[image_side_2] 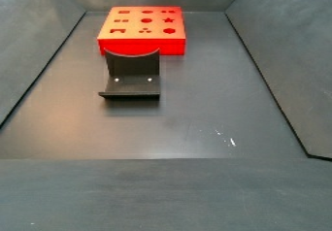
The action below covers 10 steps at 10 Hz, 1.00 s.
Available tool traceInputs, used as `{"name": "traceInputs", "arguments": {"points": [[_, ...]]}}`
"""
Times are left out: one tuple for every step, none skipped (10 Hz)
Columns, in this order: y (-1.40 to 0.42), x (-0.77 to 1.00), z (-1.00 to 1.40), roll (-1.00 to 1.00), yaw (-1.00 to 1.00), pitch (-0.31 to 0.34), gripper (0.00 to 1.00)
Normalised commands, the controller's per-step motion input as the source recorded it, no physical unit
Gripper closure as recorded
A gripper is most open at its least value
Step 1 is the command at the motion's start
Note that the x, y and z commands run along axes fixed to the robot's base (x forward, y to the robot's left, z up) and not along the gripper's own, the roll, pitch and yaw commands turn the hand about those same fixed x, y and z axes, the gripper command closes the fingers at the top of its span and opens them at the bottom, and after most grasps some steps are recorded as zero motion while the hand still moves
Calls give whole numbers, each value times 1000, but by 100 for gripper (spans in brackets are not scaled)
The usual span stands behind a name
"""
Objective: Insert the square-circle object.
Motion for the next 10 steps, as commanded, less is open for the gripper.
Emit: {"name": "traceInputs", "arguments": {"points": [[-120,0,-157,-23,-1000,0,100],[-111,0,-149,-27,-1000,0,100],[-111,3,-89,-50,-994,0,100],[-114,131,-94,-61,-903,0,100],[-137,411,-197,-36,-680,0,100],[-149,740,-326,0,-380,-26,100],[-149,640,-286,37,-483,-13,100],[-126,549,-246,21,-571,0,100],[-117,529,-209,4,-589,0,100],[-89,523,-83,0,-597,0,100]]}}
